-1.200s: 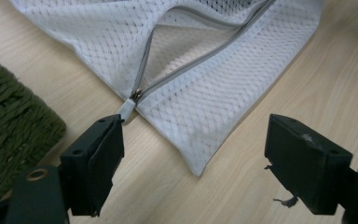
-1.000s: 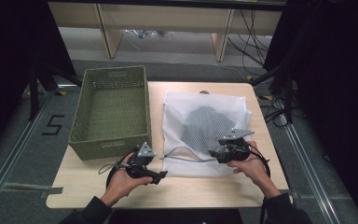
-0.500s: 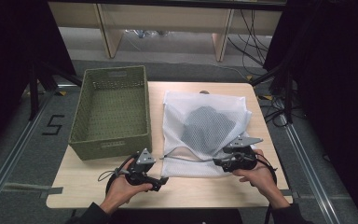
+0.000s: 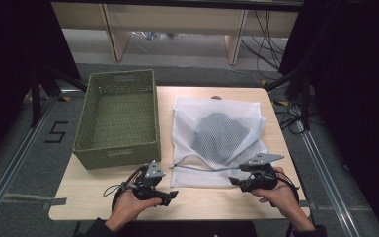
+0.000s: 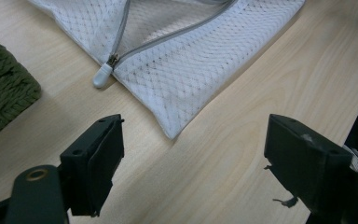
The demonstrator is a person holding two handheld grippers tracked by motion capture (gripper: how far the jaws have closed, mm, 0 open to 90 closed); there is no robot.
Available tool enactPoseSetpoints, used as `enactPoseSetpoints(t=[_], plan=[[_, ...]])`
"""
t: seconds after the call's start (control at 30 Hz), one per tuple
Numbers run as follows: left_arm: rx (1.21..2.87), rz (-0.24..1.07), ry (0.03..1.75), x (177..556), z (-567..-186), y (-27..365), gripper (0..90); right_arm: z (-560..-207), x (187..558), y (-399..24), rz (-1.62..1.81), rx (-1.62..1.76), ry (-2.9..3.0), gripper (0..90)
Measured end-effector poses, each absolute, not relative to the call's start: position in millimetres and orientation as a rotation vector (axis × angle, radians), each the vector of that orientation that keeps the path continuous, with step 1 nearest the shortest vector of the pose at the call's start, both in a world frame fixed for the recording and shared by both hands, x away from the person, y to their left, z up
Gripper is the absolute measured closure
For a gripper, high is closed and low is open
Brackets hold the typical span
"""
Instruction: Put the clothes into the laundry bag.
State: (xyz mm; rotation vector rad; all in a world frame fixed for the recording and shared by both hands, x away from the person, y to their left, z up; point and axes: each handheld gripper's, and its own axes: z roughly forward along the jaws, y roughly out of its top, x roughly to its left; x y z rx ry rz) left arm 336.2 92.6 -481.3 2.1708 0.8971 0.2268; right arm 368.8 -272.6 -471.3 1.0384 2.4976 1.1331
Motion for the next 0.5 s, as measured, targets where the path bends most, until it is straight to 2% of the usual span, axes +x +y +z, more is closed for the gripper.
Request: enactPoseSetpoints(t=[0.5], plan=[[2.181,0.226,0.886,338.0,-483.4,91.5,19.2,-474.4,360.3,-278.2,1.105,1.024,2.508,33.2]])
